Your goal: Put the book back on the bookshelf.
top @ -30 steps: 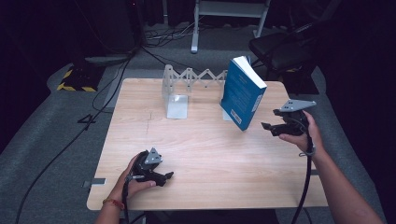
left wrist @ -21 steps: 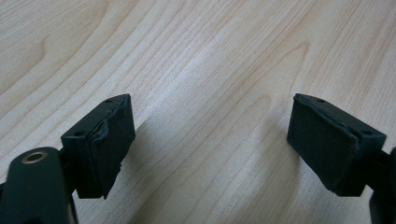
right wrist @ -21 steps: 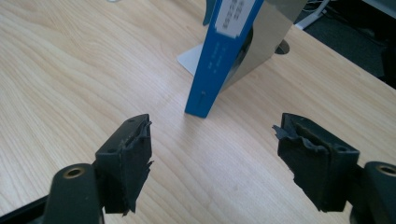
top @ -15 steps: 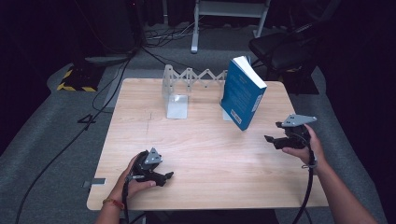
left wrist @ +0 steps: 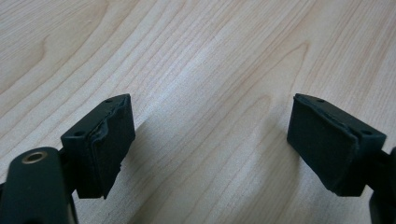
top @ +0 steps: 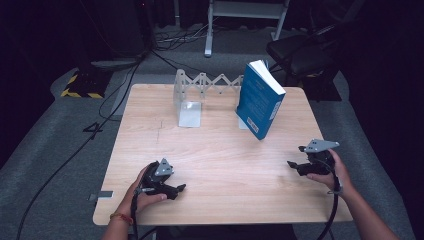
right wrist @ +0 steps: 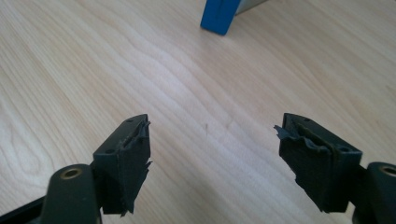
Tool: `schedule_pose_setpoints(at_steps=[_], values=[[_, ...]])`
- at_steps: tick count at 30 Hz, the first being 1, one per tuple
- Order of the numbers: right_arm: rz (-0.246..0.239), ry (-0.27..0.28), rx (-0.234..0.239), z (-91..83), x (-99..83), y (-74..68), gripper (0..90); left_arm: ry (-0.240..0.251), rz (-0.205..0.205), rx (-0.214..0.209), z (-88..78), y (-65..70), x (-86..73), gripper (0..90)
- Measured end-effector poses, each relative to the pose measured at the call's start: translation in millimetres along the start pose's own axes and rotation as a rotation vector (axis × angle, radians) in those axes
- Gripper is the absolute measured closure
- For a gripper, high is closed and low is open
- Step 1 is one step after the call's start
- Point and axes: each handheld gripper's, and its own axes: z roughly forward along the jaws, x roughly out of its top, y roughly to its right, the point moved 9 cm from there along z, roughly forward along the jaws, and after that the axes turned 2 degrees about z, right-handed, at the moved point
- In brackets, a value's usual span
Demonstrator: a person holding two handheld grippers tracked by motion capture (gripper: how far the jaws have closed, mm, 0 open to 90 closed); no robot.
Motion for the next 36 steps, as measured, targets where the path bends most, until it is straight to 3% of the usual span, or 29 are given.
schedule_pose_setpoints(at_steps=[14,20,21,24,26,28,36], values=[[0.043,0.005,0.017,-5.9,-48.1,-1.1,24.5,0.0,0.0,0.0,0.0,0.0,0.0,15.5],[0.112,0.015,0.025,-13.1,-73.9,3.6,23.7,0.0,-0.006,0.0,0.0,0.5,-0.1,15.5],[0.141,0.028,0.028,-17.2,-79.8,5.7,24.0,0.0,-0.008,0.001,0.0,0.7,-0.2,15.5],[0.167,0.037,0.033,-21.3,-86.2,7.8,23.6,-0.001,-0.007,0.008,-0.4,0.6,-0.4,15.5],[0.219,0.058,0.044,-24.1,-92.9,10.0,23.3,-0.001,-0.009,0.007,-0.8,1.8,-0.9,15.5],[0.239,0.058,0.028,-25.2,-94.6,12.7,23.3,-0.002,-0.008,0.006,-0.8,1.8,-1.0,15.4],[0.242,0.058,0.022,-24.0,-93.8,12.5,22.5,-0.002,-0.006,0.004,-0.6,1.8,-0.9,15.2]])
